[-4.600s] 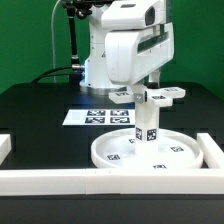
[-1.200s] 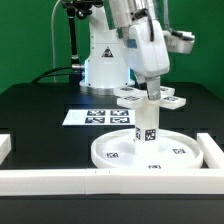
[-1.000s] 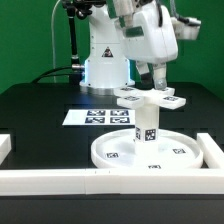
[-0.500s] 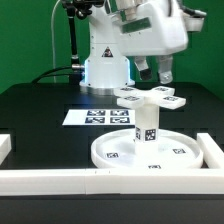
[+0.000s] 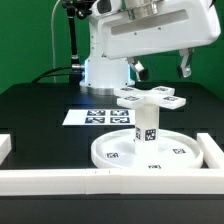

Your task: Assemble round table

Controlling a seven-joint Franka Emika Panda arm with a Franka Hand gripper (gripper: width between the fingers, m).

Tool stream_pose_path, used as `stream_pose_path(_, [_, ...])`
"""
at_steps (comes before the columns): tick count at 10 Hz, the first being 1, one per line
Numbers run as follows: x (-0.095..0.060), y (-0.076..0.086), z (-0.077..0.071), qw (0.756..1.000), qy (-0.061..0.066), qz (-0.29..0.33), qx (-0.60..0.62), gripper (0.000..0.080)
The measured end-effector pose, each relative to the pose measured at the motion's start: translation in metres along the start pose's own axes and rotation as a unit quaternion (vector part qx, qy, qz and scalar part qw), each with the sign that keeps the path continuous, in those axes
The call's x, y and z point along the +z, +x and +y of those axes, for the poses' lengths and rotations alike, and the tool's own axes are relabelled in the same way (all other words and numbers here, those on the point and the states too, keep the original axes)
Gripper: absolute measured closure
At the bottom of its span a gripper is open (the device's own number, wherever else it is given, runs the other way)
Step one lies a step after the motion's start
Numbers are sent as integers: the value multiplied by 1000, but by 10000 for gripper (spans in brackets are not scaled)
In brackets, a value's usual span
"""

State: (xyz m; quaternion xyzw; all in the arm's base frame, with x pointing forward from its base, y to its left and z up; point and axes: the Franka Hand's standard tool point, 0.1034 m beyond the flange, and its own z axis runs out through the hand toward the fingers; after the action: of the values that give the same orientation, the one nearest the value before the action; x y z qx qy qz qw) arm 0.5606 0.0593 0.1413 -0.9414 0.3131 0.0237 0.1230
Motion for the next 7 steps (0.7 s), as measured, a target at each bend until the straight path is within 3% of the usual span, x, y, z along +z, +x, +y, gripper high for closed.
stream_pose_path(3, [0, 0, 0, 995, 0, 0, -102, 150])
stream_pose_path(5, [0, 1, 3, 954, -19, 1, -300, 150])
stream_pose_path(7, [2, -1, 4, 906, -33, -20, -421, 150])
